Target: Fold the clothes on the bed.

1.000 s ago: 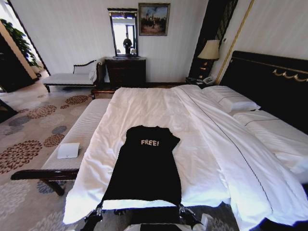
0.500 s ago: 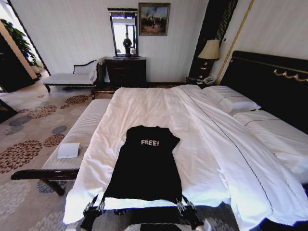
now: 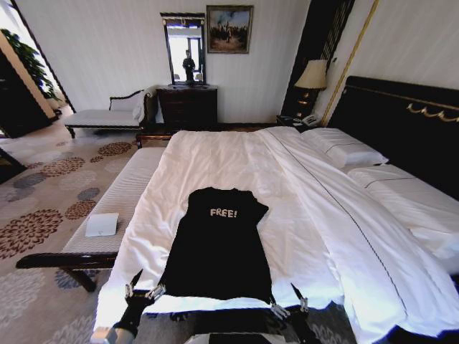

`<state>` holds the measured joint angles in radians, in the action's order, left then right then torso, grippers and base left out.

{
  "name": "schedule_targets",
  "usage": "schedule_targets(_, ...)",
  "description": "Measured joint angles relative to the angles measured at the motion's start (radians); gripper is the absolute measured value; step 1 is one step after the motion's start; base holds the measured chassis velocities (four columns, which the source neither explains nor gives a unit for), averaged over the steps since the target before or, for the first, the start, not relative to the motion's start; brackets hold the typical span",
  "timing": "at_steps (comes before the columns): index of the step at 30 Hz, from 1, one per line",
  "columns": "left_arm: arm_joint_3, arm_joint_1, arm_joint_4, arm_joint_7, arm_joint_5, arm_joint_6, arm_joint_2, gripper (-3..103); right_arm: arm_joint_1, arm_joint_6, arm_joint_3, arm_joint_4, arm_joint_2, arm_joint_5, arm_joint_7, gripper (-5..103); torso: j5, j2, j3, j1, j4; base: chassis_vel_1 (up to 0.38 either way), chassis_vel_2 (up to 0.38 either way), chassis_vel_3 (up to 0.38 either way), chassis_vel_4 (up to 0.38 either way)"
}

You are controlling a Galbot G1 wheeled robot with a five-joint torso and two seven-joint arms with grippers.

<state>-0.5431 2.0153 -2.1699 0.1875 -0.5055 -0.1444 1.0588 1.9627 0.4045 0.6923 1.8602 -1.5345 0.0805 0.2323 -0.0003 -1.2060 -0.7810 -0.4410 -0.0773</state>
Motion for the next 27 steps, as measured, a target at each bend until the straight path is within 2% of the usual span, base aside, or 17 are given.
schedule_targets(2, 0.003, -0.05, 0.002, 0.003, -0.04, 0.08, 0.027, 100, -0.001, -0.006, -0.018, 0.018, 0.02, 0.05, -0.02, 100, 0.0001, 0.0, 0.0, 0.0, 0.0, -0.095, 0.113, 0.1, -0.115)
schedule_targets(3, 0.005, -0.062, 0.002, 0.002, -0.051, 0.1, 0.031, 100, -0.002, -0.014, -0.027, 0.028, 0.037, 0.082, -0.022, 100, 0.0001, 0.0, 0.0, 0.0, 0.0001, -0.111, 0.123, 0.121, -0.118)
schedule_targets(4, 0.005, -0.062, 0.002, 0.002, -0.051, 0.1, 0.031, 100, -0.002, -0.014, -0.027, 0.028, 0.037, 0.082, -0.022, 100, 0.0001, 0.0, 0.0, 0.0, 0.0001, -0.111, 0.123, 0.121, -0.118)
schedule_targets(6, 0.012, -0.107, 0.021, 0.0, -0.061, 0.142, 0.034, 100, -0.025, -0.019, -0.043, 0.037, 0.104, 0.175, -0.022, 100, 0.0004, 0.0, 0.0, 0.0, 0.0002, -0.122, 0.124, 0.128, -0.112)
schedule_targets(8, 0.014, -0.137, 0.025, 0.024, -0.071, 0.18, 0.033, 100, -0.056, -0.015, -0.044, 0.03, 0.156, 0.234, -0.024, 100, 0.0001, 0.0, 0.0, -0.001, 0.0003, -0.145, 0.103, 0.096, -0.093)
schedule_targets(11, 0.015, -0.158, 0.018, 0.05, -0.099, 0.209, 0.027, 100, -0.084, -0.017, -0.047, 0.019, 0.187, 0.29, -0.031, 100, 0.0005, 0.001, -0.001, -0.001, 0.0004, -0.103, 0.071, 0.089, -0.046)
schedule_targets(13, 0.011, -0.198, 0.018, 0.072, -0.095, 0.225, 0.025, 100, -0.144, -0.085, -0.058, 0.005, 0.225, 0.417, -0.075, 100, 0.0005, 0.001, -0.001, -0.001, 0.0, 0.0, 0.0, 0.0, 0.0)
schedule_targets(14, 0.011, -0.198, 0.018, 0.072, -0.095, 0.225, 0.025, 100, -0.144, -0.085, -0.058, 0.005, 0.225, 0.417, -0.075, 100, 0.0005, 0.001, -0.001, -0.001, 0.0, 0.0, 0.0, 0.0, 0.0)
schedule_targets(16, 0.013, -0.228, 0.031, 0.076, -0.08, 0.226, 0.03, 100, -0.231, -0.251, -0.063, 0.015, 0.245, 0.608, -0.183, 100, 0.0006, 0.0, 0.0, 0.0, -0.0004, 0.0, 0.0, 0.0, 0.0)
schedule_targets(17, 0.014, -0.231, 0.036, 0.076, -0.077, 0.225, 0.033, 100, -0.26, -0.298, -0.063, 0.018, 0.25, 0.668, -0.219, 100, 0.0005, 0.0, 0.0, 0.0, -0.0003, 0.0, 0.0, 0.0, 0.0)
schedule_targets(18, 0.016, -0.234, 0.045, 0.074, -0.07, 0.222, 0.037, 100, -0.316, -0.377, -0.061, 0.017, 0.262, 0.77, -0.275, 100, 0.0004, 0.0, 0.0, 0.0, -0.0001, 0.0, 0.0, 0.0, 0.0)
schedule_targets(19, 0.016, -0.234, 0.045, 0.074, -0.07, 0.222, 0.037, 100, -0.316, -0.377, -0.061, 0.017, 0.262, 0.77, -0.275, 100, 0.0004, 0.0, 0.0, 0.0, -0.0001, 0.0, 0.0, 0.0, 0.0)
schedule_targets(20, 0.018, -0.235, 0.058, 0.065, -0.064, 0.216, 0.043, 100, -0.395, -0.471, -0.051, 0.004, 0.283, 0.906, -0.324, 100, 0.0004, 0.0, 0.0, 0.0, 0.0005, 0.058, -0.037, -0.039, 0.024)
schedule_targets(22, 0.022, -0.236, 0.072, 0.056, -0.062, 0.21, 0.049, 100, -0.497, -0.57, -0.038, -0.04, 0.314, 1.069, -0.351, 100, 0.0002, 0.0, 0.0, 0.0, 0.0009, 0.0, 0.0, 0.0, 0.0)
schedule_targets(23, 0.022, -0.236, 0.072, 0.056, -0.062, 0.21, 0.049, 100, -0.497, -0.57, -0.038, -0.04, 0.314, 1.069, -0.351, 100, 0.0002, 0.0, 0.0, 0.0, 0.0009, 0.0, 0.0, 0.0, 0.0)
schedule_targets(25, 0.035, -0.249, 0.088, 0.054, -0.065, 0.207, 0.051, 100, -0.619, -0.644, -0.046, -0.142, 0.35, 1.177, -0.35, 100, 0.0002, 0.0, 0.0, 0.0, 0.0004, 0.0, 0.0, 0.0, 0.0)
schedule_targets(27, 0.043, -0.252, 0.09, 0.053, -0.062, 0.207, 0.052, 100, -0.667, -0.665, -0.055, -0.194, 0.363, 1.194, -0.34, 100, 0.0006, 0.0, 0.0, -0.001, 0.0001, 0.0, 0.0, 0.0, 0.0)
